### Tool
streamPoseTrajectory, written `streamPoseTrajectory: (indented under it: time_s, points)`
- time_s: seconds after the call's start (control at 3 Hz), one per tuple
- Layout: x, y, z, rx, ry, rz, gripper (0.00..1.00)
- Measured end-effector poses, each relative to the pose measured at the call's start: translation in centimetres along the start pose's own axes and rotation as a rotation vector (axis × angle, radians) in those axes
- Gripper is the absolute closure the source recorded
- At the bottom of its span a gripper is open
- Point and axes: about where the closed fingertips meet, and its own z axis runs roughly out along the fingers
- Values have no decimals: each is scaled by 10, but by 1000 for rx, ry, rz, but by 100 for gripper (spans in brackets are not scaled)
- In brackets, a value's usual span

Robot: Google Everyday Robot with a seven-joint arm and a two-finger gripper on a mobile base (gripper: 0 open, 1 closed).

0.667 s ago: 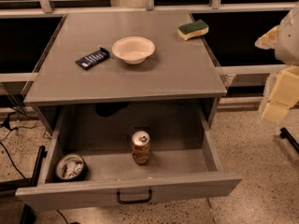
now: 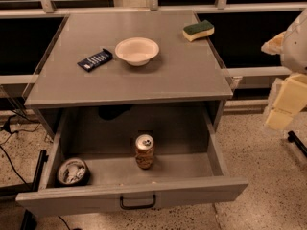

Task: Pick orange can from top drawer and place on counter

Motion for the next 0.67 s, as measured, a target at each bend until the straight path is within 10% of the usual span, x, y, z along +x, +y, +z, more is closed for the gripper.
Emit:
streamPoseTrajectory:
  time_s: [0.67]
  points:
    - [-6,18,58,-51,-117,86,0]
